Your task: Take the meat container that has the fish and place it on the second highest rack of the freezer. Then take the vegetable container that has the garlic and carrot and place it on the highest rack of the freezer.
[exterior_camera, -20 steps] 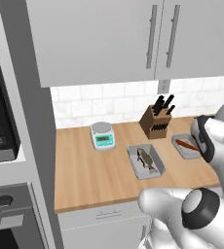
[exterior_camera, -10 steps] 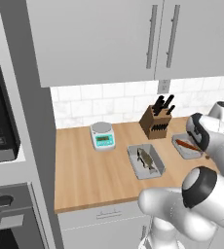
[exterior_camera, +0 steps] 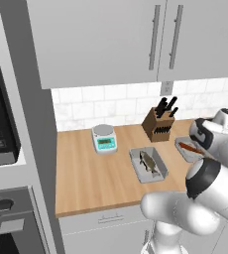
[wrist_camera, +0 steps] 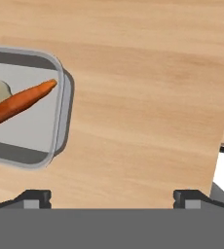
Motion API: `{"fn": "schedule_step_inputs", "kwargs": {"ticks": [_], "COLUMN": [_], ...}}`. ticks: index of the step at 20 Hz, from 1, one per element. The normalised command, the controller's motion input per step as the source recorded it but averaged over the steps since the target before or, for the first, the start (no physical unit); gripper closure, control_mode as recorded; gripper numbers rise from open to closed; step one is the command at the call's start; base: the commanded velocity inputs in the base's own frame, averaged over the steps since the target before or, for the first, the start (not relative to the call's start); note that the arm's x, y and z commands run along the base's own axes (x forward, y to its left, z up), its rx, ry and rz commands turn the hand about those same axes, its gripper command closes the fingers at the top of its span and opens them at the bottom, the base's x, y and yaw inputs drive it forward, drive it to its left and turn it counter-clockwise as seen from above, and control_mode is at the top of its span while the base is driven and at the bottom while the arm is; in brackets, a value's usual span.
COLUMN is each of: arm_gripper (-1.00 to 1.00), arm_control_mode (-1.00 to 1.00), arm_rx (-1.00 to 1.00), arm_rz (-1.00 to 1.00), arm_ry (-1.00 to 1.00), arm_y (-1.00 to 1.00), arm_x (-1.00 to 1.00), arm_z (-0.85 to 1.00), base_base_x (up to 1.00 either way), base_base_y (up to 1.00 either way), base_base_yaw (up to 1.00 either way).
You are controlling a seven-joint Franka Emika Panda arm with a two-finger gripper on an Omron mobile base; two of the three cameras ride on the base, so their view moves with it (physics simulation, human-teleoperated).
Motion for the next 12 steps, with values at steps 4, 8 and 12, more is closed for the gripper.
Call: {"fn": "schedule_step_inputs", "kwargs": {"ticks": [4, 8, 12], "arm_gripper": [-1.0, -1.0, -1.0], "arm_control_mode": [-1.0, -1.0, -1.0], "arm_rx": [0.02, 0.01, 0.02], "arm_rz": [0.0, 0.0, 0.0], "arm_ry": [0.09, 0.08, 0.0], "arm_y": [-0.03, -0.07, -0.13], "arm_x": [0.25, 0.25, 0.22], "arm_z": [-0.06, -0.14, -0.26], "base_base_x": [0.0, 0.0, 0.0], "base_base_y": [0.0, 0.0, 0.0], "base_base_yaw": [0.0, 0.0, 0.0]}}
